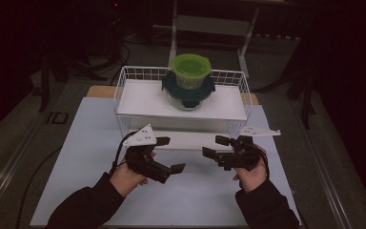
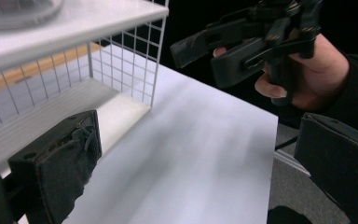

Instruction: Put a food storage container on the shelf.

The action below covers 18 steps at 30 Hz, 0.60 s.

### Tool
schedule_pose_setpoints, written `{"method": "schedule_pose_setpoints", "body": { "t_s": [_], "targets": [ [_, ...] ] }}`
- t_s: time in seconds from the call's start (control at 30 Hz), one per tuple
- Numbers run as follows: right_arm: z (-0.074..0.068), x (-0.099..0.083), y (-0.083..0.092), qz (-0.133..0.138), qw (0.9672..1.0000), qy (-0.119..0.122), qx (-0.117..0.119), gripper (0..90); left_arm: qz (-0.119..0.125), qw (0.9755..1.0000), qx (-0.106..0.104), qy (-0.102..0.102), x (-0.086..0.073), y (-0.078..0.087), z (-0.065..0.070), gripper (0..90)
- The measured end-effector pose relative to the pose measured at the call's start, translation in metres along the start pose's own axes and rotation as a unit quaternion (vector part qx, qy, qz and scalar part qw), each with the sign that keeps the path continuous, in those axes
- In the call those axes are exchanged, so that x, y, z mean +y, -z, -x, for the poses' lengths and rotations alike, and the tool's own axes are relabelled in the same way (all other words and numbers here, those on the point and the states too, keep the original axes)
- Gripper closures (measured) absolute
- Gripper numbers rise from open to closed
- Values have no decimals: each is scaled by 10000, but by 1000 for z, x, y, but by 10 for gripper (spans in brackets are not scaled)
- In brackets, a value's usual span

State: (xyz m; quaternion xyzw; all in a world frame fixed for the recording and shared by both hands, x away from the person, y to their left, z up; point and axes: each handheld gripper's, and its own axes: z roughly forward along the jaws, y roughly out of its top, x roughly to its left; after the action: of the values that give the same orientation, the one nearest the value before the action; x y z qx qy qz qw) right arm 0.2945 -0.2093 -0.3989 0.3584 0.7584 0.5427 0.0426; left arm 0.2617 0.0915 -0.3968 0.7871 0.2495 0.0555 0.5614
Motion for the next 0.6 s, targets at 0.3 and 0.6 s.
{"method": "schedule_pose_setpoints", "body": {
  "t_s": [0.3,0.6],
  "targets": [
    [8,-40,-7,-210,9997,-87,-26,191,-128,9999,14,-105,-32,-1,7,3],
    [13,-72,-3,-246,9996,-101,-127,192,-172,9996,40,-206,-64,-2,14,3]
  ]
}}
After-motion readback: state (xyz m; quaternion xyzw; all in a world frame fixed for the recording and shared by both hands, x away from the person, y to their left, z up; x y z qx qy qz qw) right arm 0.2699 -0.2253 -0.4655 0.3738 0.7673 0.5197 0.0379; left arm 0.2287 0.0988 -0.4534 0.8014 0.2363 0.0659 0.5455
